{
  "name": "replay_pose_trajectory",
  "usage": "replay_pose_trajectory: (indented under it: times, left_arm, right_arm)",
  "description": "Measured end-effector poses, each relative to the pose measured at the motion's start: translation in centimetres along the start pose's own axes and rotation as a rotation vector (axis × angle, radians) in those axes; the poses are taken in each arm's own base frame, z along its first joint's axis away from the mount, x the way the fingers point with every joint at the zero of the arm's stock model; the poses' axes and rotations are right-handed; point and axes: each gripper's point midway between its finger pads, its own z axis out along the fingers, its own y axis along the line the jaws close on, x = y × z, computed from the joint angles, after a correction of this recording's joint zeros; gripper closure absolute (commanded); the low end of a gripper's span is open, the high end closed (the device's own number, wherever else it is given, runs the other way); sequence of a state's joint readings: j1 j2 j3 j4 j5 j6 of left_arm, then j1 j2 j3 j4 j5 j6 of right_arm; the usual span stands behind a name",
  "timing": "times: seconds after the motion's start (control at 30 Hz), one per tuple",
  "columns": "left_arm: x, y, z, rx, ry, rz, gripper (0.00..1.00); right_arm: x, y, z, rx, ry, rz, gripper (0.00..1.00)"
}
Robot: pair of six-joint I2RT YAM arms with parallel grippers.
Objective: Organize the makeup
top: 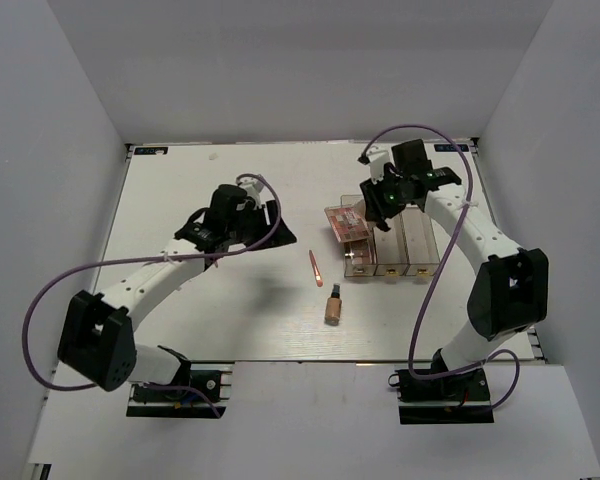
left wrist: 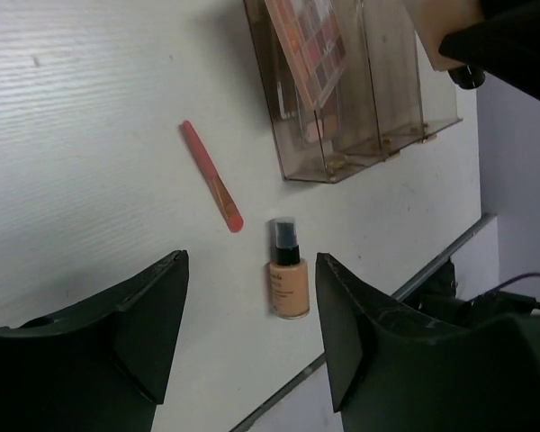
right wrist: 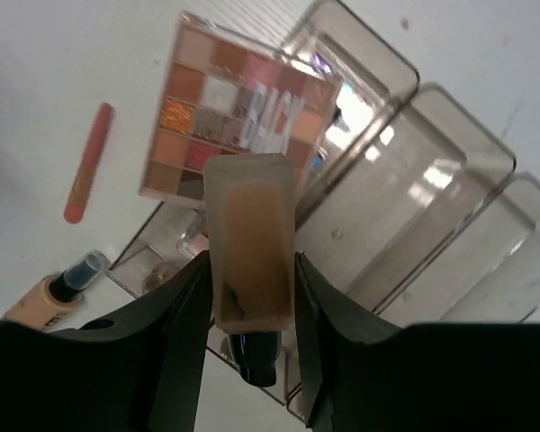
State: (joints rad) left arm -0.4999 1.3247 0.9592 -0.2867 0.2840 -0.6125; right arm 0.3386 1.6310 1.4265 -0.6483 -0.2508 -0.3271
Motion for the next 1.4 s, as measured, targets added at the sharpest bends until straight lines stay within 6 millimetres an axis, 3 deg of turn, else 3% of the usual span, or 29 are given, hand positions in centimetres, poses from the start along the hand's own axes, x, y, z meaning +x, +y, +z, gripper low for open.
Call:
replay_pose_trajectory:
  times: [0.23,0.5,0.63,0.83,1.0,1.4]
  left_arm:
    - [3.0,-1.9,3.1,0.054,0.148,0.043,0.3]
    - [5.3,-3.4,3.9,0.063,0.207,0.076,0.25]
    - [5.6,-4.3,4.0,0.07,0.216,0.093,0.23]
    - [6.8,-5.1,5.0,0.062,0.257,0.115,0.22]
    - [7.8,-4.8,5.4,0.04,0.286,0.121,0.22]
    - [8.0,-5.0,5.5,0.026,0.293,0.129,0.21]
  right_arm:
    - [5.1,-1.8,0.7,0.151,0.13,0.218,1.0]
    - [5.8,-5.4,0.5,0.334,0.131,0.331,1.0]
    - [6.7,-6.8,1.6,0.379,0.153,0.356,1.0]
    - [8.0,-7.3,3.5,0.381,0.203,0.363,1.0]
    - [7.4,-7.4,3.8,0.374,0.191,0.361,0.77]
    - [7.2,-6.9,4.0,0.346,0.183,0.363,0.62]
